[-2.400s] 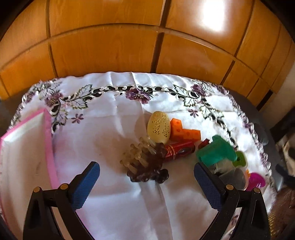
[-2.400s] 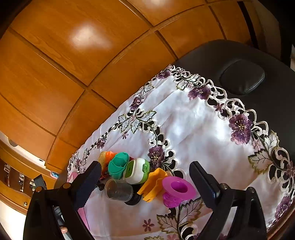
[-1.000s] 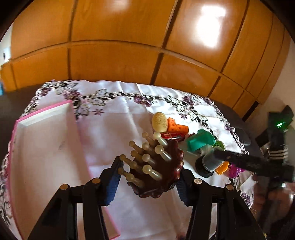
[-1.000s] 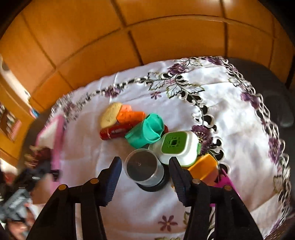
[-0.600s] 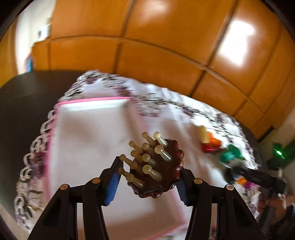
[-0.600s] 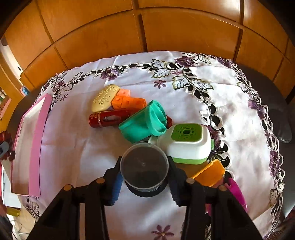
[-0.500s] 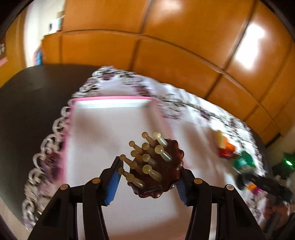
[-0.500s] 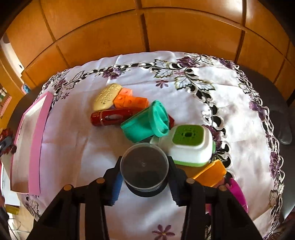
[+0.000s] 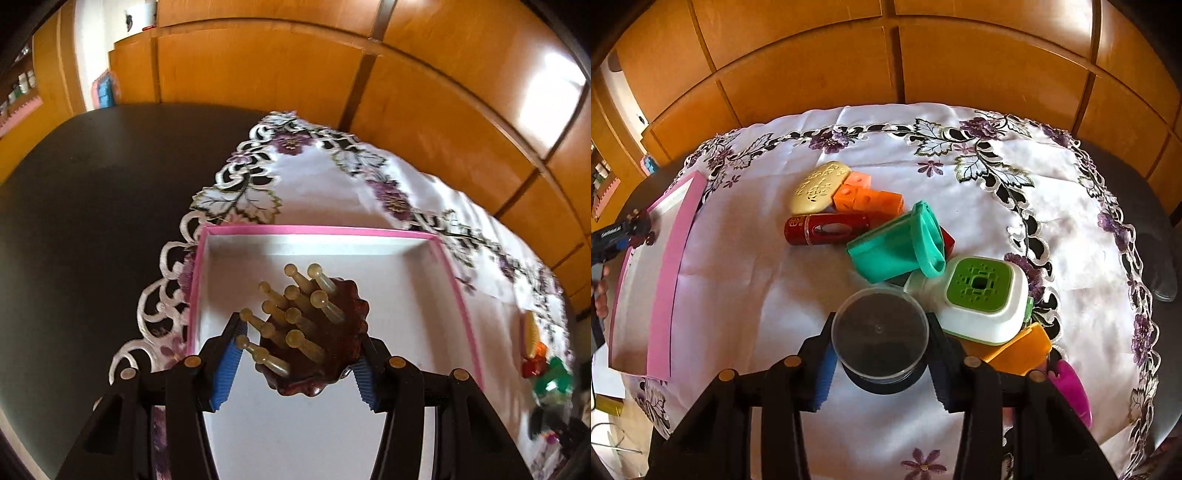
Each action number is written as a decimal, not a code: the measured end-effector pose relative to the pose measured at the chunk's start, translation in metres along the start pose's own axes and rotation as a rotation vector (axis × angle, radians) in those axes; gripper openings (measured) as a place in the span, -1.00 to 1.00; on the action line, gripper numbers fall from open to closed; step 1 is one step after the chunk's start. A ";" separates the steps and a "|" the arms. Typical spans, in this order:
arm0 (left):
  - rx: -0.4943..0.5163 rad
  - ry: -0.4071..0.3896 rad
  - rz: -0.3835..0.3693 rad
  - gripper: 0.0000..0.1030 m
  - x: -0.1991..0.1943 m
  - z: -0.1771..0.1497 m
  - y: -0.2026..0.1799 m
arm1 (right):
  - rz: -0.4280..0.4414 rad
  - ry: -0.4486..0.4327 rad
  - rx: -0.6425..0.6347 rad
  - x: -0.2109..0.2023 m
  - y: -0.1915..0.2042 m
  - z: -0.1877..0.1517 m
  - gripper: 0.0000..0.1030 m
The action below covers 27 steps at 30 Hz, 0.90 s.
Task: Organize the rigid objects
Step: 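Carry the hairbrush into the box and release it with the left tool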
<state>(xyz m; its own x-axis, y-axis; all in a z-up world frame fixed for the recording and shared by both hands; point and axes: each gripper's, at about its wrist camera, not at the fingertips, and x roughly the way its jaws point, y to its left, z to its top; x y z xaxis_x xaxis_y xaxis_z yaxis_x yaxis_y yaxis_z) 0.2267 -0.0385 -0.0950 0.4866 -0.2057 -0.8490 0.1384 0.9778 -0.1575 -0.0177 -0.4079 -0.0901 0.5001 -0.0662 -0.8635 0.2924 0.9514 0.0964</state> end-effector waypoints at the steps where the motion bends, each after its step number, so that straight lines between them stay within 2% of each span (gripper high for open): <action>1: -0.011 -0.001 0.004 0.09 0.002 0.001 0.002 | -0.002 -0.001 -0.003 0.000 0.000 0.000 -0.15; 2: -0.020 -0.005 0.007 0.24 0.003 0.002 0.004 | -0.003 -0.002 -0.005 0.000 0.000 0.000 -0.15; 4: -0.023 -0.012 -0.011 0.39 -0.001 0.001 0.003 | -0.007 -0.005 -0.010 0.000 0.001 0.000 -0.16; 6: 0.003 -0.049 0.022 0.68 -0.012 -0.002 -0.002 | -0.011 -0.006 -0.016 0.000 0.002 0.000 -0.16; 9: 0.003 -0.095 0.042 0.80 -0.029 -0.005 -0.003 | -0.022 -0.009 -0.023 0.000 0.003 0.000 -0.16; 12: -0.011 -0.148 0.067 0.80 -0.053 -0.017 -0.003 | -0.029 -0.012 -0.025 0.000 0.003 0.000 -0.16; 16: 0.006 -0.220 0.117 0.81 -0.089 -0.045 -0.009 | -0.038 -0.015 -0.036 0.000 0.005 0.000 -0.16; 19: 0.003 -0.272 0.125 0.84 -0.115 -0.070 -0.011 | -0.047 -0.018 -0.048 0.000 0.007 -0.001 -0.16; 27: -0.007 -0.292 0.112 0.84 -0.141 -0.110 -0.010 | -0.084 -0.028 -0.087 0.002 0.014 -0.003 -0.16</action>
<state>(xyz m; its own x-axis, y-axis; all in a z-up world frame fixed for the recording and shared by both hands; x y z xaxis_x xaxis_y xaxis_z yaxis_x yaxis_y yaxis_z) 0.0621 -0.0151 -0.0289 0.7258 -0.0991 -0.6807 0.0646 0.9950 -0.0760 -0.0155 -0.3941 -0.0918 0.4999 -0.1536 -0.8524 0.2624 0.9648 -0.0199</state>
